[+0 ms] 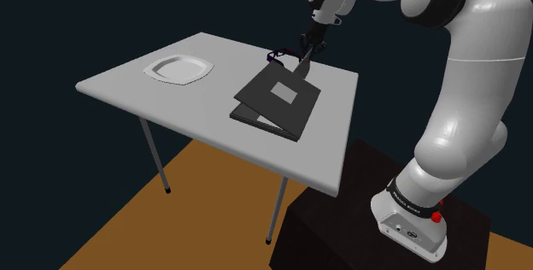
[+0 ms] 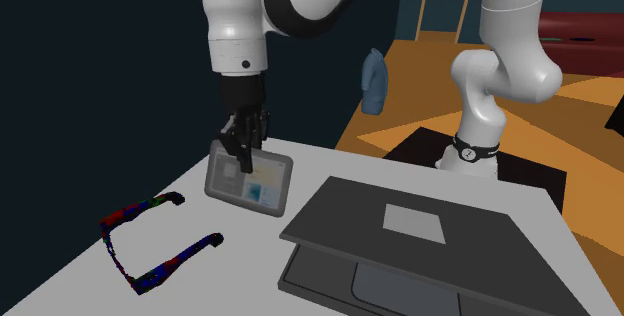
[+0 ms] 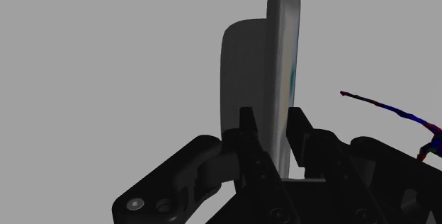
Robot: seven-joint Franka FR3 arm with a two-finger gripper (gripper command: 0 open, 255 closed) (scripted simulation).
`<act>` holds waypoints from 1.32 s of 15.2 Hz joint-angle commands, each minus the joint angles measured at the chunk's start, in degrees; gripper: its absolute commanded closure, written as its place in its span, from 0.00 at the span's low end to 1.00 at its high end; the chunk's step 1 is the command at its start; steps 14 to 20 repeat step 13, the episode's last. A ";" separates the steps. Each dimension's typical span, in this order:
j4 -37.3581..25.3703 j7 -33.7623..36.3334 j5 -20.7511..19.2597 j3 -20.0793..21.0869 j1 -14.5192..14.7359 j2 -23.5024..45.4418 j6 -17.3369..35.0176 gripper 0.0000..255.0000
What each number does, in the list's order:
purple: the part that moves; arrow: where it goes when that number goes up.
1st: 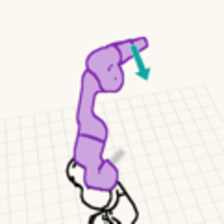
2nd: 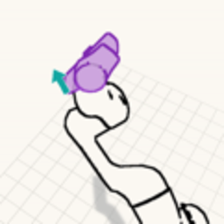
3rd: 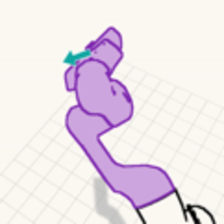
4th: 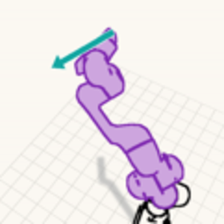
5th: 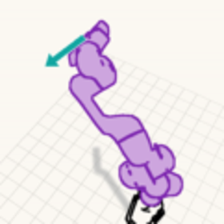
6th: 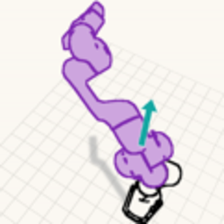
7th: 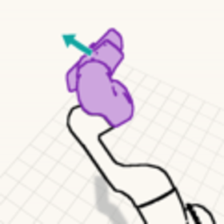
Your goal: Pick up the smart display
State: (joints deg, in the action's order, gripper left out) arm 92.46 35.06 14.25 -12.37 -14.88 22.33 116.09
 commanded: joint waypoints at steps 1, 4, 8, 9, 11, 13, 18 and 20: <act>-1.46 0.26 -0.20 -0.10 -0.09 -0.24 -1.63 1.00; -3.01 0.66 -0.48 -0.20 -0.11 -0.77 -3.66 1.00; -5.30 1.18 -0.80 -0.32 -0.18 -1.30 -6.44 1.00; -5.92 1.31 -0.87 -0.34 -0.20 -1.41 -7.15 1.00; -7.22 1.56 -1.00 -0.39 -0.26 -1.57 -8.59 1.00; -7.31 1.58 -1.01 -0.39 -0.26 -1.59 -8.69 1.00; -7.31 1.58 -1.01 -0.39 -0.26 -1.59 -8.69 1.00; -7.31 1.58 -1.01 -0.39 -0.26 -1.59 -8.69 1.00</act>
